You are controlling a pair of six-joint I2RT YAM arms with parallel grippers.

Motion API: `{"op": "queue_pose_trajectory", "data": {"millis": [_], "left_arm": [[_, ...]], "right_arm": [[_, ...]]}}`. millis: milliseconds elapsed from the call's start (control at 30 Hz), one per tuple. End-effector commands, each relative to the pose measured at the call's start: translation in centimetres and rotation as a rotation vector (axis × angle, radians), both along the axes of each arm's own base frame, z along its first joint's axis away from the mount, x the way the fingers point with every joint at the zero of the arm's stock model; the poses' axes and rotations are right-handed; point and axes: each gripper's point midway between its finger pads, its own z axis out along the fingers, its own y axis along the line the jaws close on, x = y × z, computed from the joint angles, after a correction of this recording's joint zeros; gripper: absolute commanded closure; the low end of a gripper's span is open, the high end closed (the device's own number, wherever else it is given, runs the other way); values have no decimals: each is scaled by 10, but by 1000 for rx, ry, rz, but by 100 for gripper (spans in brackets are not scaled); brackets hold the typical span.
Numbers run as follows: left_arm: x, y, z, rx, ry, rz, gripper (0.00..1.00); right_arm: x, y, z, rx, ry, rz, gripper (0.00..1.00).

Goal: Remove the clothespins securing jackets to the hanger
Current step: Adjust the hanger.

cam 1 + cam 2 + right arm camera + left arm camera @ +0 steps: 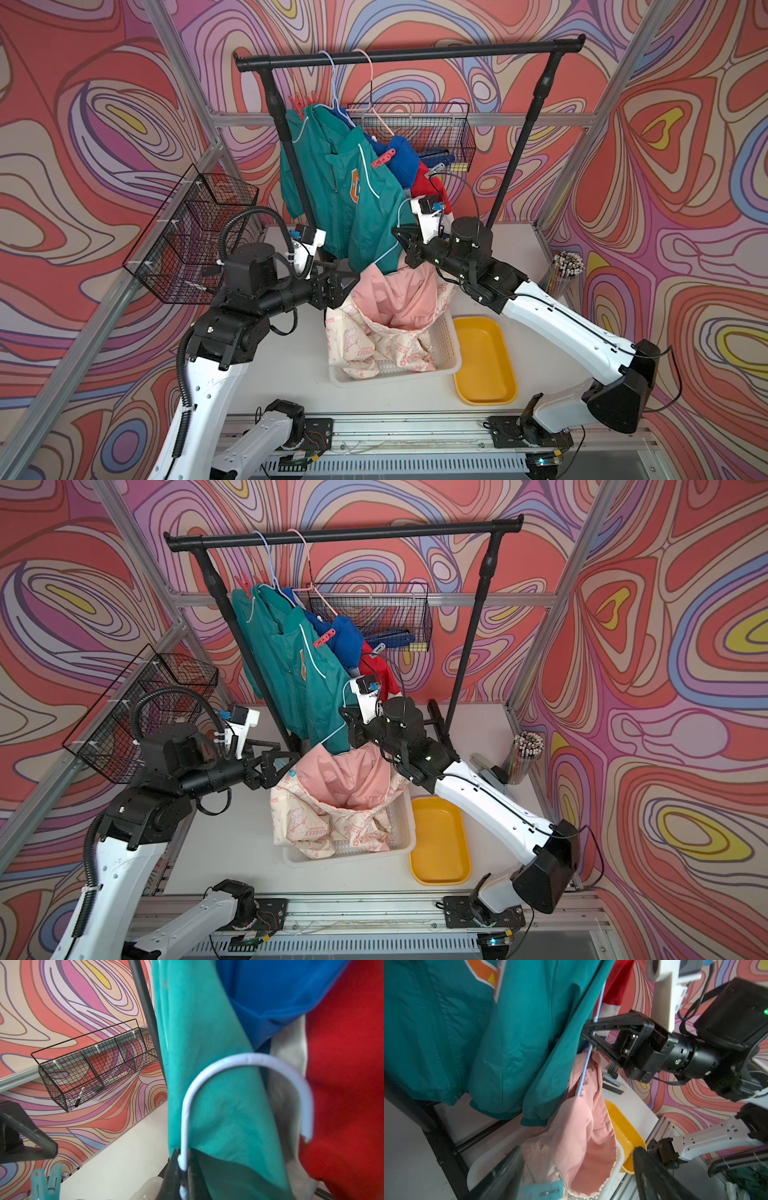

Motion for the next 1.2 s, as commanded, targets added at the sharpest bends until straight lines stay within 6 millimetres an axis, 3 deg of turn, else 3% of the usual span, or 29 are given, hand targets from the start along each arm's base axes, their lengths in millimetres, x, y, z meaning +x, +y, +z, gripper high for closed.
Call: {"op": "queue_pose_trajectory", "data": {"millis": [0,233,533,667,800,867,1067,1167], "left_arm": [[5,3,-9,120,-3,9,17],[14,-31,-33,316,-2,-82,25],[20,-38,-54,388,55,-101,41],[18,-40,-61,393,77,-113,59],[17,-43,-65,391,90,-123,86],[17,-45,-67,388,96,-130,95],[18,-52,-68,380,93,-145,100],[17,-56,-65,373,83,-159,100]], "right_arm": [[-13,-4,15,0,-57,26,100],[-16,-6,12,-8,-62,31,100],[-20,-6,12,-3,-60,46,100],[-22,-6,14,2,-60,53,100],[-23,-5,14,5,-58,62,100],[-25,-6,14,5,-58,65,100],[-26,-9,13,0,-58,58,99],[-27,-10,13,-3,-57,55,84]]}}
